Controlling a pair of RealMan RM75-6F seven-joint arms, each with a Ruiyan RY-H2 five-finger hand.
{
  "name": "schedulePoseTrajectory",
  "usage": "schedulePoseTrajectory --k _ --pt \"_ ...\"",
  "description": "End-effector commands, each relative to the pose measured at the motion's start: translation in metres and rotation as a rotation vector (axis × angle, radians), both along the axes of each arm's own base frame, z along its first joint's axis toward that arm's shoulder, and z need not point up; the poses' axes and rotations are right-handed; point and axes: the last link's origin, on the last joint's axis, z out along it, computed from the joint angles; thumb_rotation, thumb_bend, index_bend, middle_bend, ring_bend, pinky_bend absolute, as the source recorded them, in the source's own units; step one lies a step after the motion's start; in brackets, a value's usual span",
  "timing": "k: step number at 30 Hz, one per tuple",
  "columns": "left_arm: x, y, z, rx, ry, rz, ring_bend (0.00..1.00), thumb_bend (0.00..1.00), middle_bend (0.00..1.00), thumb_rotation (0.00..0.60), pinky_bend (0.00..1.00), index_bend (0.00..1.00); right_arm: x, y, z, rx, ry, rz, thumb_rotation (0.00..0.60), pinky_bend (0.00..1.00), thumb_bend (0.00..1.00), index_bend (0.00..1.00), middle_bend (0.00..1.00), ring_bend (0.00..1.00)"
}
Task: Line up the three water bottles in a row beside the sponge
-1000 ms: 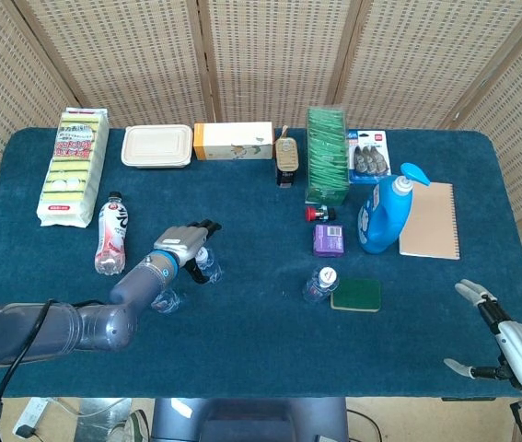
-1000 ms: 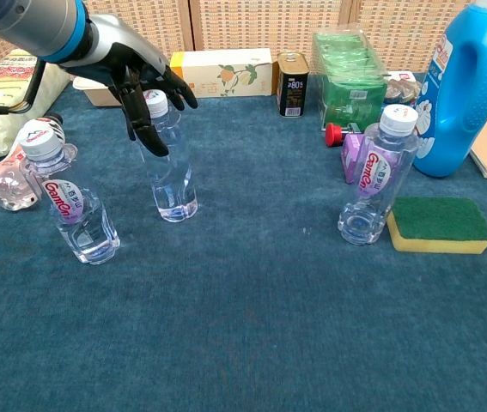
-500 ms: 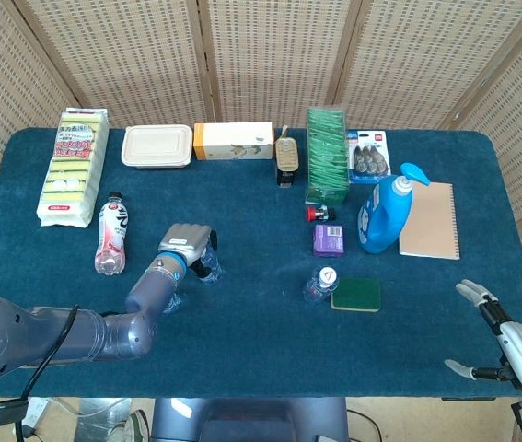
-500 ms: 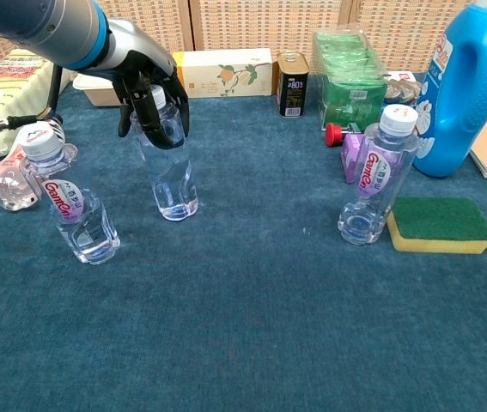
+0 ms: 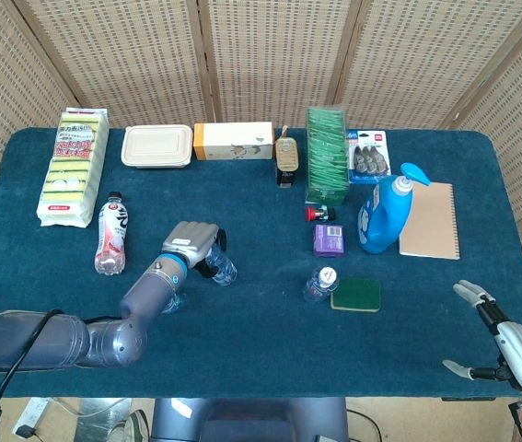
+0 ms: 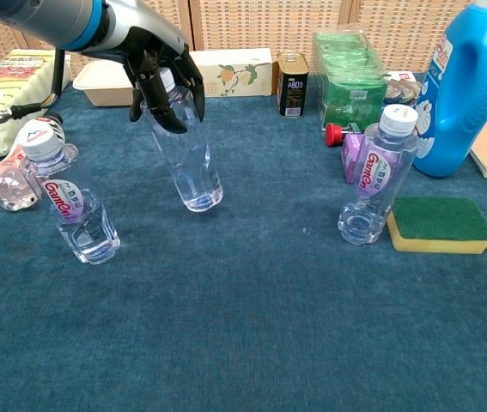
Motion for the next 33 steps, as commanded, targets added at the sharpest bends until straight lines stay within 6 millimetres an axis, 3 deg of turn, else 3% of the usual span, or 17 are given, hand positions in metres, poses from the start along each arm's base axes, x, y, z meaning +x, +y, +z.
schedulePoseTrajectory --k 1,10,17,24,33 --pt "0.008 -0.005 0.004 0.009 -0.016 -0.052 0.40 0.36 0.49 0.600 0.52 0.48 0.000 0.000 0.000 0.001 0.000 0.000 0.600 0.15 0.09 0.07 0.06 0.01" --pt "0.038 -0.033 -0.009 -0.004 -0.030 -0.261 0.40 0.36 0.49 0.600 0.52 0.48 -0.001 0.001 0.002 0.001 -0.009 0.000 0.600 0.15 0.10 0.07 0.06 0.01" --pt "0.057 -0.054 -0.036 -0.024 0.002 -0.368 0.40 0.36 0.49 0.600 0.52 0.48 0.000 0.002 0.003 0.004 -0.013 0.006 0.600 0.15 0.09 0.07 0.06 0.01" --pt "0.071 -0.058 -0.057 -0.019 0.032 -0.389 0.40 0.36 0.49 0.600 0.51 0.48 0.000 0.002 0.003 0.008 -0.018 0.013 0.600 0.15 0.09 0.07 0.06 0.01" --pt "0.083 -0.055 -0.069 0.003 0.054 -0.384 0.40 0.36 0.49 0.600 0.51 0.48 0.000 0.002 0.005 0.007 -0.024 0.018 0.600 0.15 0.10 0.07 0.06 0.01"
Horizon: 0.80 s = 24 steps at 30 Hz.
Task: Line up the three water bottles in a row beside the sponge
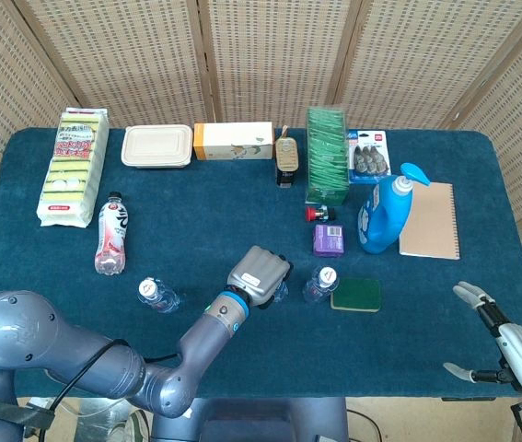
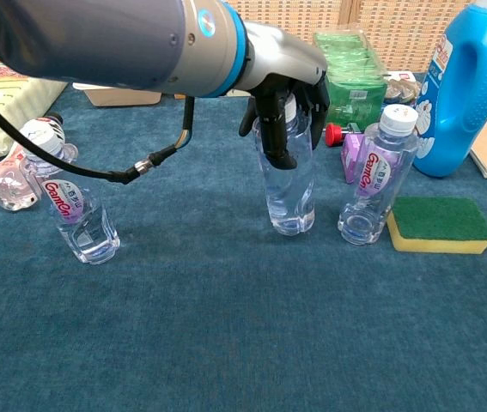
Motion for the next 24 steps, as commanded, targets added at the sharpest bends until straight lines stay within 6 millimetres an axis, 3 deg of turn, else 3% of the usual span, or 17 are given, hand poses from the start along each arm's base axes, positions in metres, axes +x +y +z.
schedulePoseTrajectory --k 1,9,14,21,24 --pt "0.006 0.001 -0.005 0.007 -0.005 -0.002 0.40 0.36 0.49 0.600 0.51 0.48 -0.001 0.000 0.001 -0.002 -0.004 -0.001 0.600 0.15 0.09 0.07 0.06 0.01" --pt "0.010 0.001 -0.014 0.024 0.007 0.007 0.40 0.35 0.49 0.600 0.50 0.48 -0.001 0.000 0.002 0.004 -0.012 0.005 0.600 0.15 0.10 0.07 0.06 0.01" --pt "0.010 0.001 -0.016 0.023 0.013 0.034 0.27 0.34 0.35 0.600 0.47 0.45 -0.001 0.001 0.003 0.005 -0.017 0.007 0.600 0.15 0.10 0.07 0.06 0.01" --pt "0.012 0.001 -0.015 0.020 -0.001 0.054 0.06 0.32 0.04 0.600 0.38 0.03 0.000 0.002 0.003 0.008 -0.015 0.010 0.600 0.15 0.10 0.07 0.06 0.01" --pt "0.012 0.000 -0.016 0.018 -0.005 0.060 0.01 0.32 0.00 0.600 0.36 0.00 0.000 0.002 0.003 0.011 -0.015 0.010 0.600 0.15 0.09 0.07 0.06 0.01"
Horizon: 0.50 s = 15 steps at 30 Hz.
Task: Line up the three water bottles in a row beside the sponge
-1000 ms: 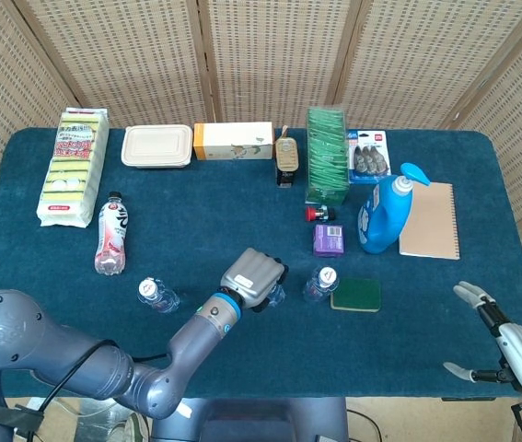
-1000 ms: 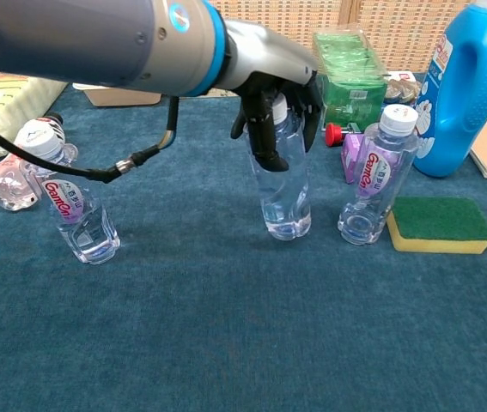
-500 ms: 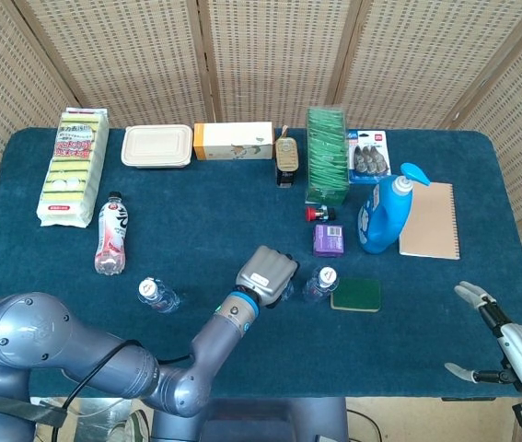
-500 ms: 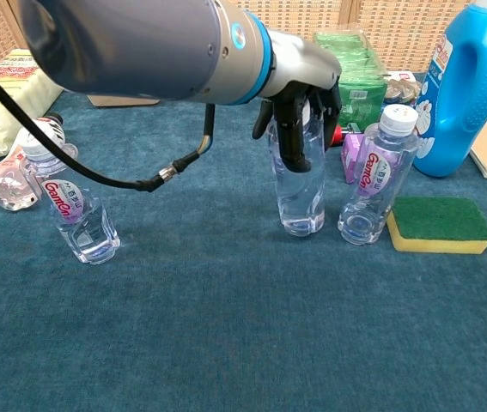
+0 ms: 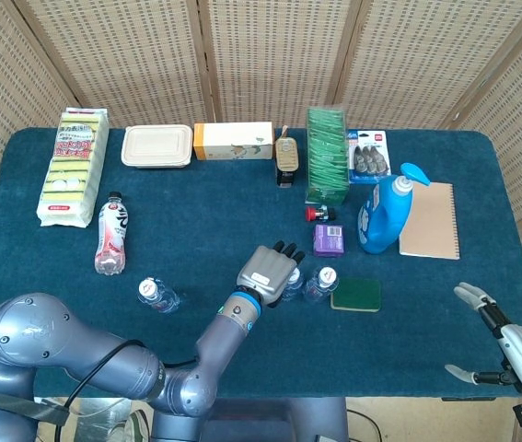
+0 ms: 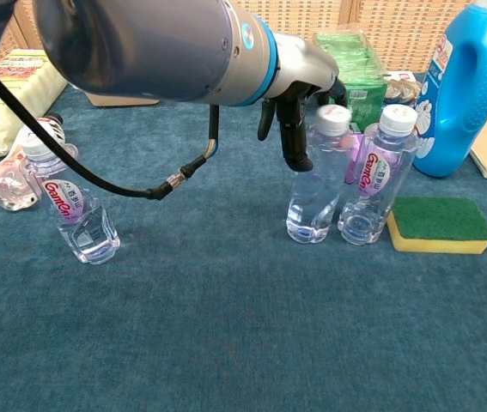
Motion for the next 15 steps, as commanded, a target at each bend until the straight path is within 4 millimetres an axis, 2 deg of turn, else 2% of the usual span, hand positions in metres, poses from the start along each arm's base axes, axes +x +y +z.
schedulePoseTrajectory --k 1,5,9,12,15 --pt "0.002 -0.001 0.000 -0.009 -0.016 0.002 0.00 0.32 0.00 0.600 0.36 0.00 0.000 0.000 0.000 0.001 0.000 -0.002 0.600 0.15 0.09 0.07 0.06 0.01" --pt "0.003 -0.002 0.003 -0.010 -0.045 -0.007 0.00 0.32 0.00 0.600 0.36 0.00 -0.001 0.000 0.001 0.000 0.000 -0.004 0.600 0.15 0.09 0.07 0.06 0.01" --pt "0.007 -0.005 0.017 -0.033 -0.093 0.001 0.00 0.30 0.00 0.600 0.31 0.00 -0.001 0.000 0.001 0.001 0.002 -0.005 0.600 0.15 0.10 0.07 0.06 0.01" --pt "0.004 -0.007 0.035 -0.046 -0.105 0.002 0.00 0.28 0.00 0.600 0.26 0.00 -0.001 0.000 0.000 0.003 0.004 -0.005 0.600 0.15 0.09 0.07 0.06 0.01" --pt "0.001 -0.007 0.061 -0.031 -0.123 -0.009 0.00 0.27 0.00 0.600 0.22 0.00 0.000 0.000 -0.001 0.010 0.007 -0.003 0.600 0.15 0.10 0.07 0.06 0.01"
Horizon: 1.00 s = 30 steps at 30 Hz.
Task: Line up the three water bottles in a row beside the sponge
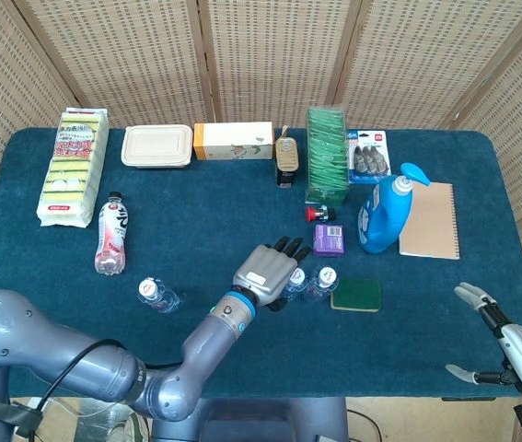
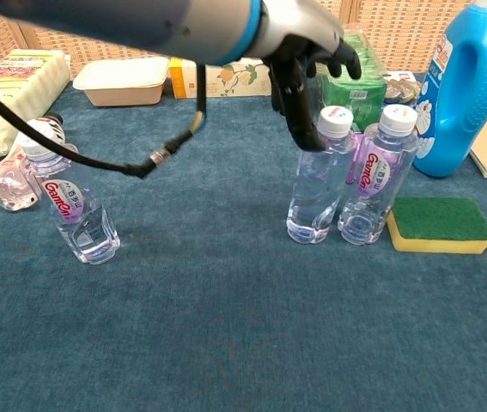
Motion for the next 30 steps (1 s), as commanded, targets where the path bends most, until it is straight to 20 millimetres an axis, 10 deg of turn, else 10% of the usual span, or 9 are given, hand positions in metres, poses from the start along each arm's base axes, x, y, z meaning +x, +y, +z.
schedulePoseTrajectory --k 1,16,26,30 --pt "-0.006 0.000 0.034 0.022 -0.028 -0.008 0.00 0.27 0.00 0.600 0.20 0.00 0.001 0.001 -0.001 0.005 0.002 0.004 0.600 0.15 0.10 0.07 0.06 0.01" --pt "-0.081 0.010 0.137 0.205 -0.150 -0.059 0.00 0.09 0.00 0.600 0.12 0.00 0.008 0.003 -0.007 0.024 0.024 0.021 0.600 0.15 0.10 0.07 0.06 0.01" --pt "-0.191 0.001 0.189 0.283 -0.344 -0.089 0.00 0.07 0.00 0.600 0.12 0.00 0.012 0.005 -0.010 0.028 0.034 0.030 0.600 0.15 0.10 0.07 0.06 0.01" --pt "-0.278 -0.016 0.209 0.298 -0.473 -0.031 0.00 0.06 0.00 0.600 0.12 0.00 0.015 0.006 -0.013 0.040 0.042 0.043 0.600 0.15 0.09 0.07 0.06 0.01"
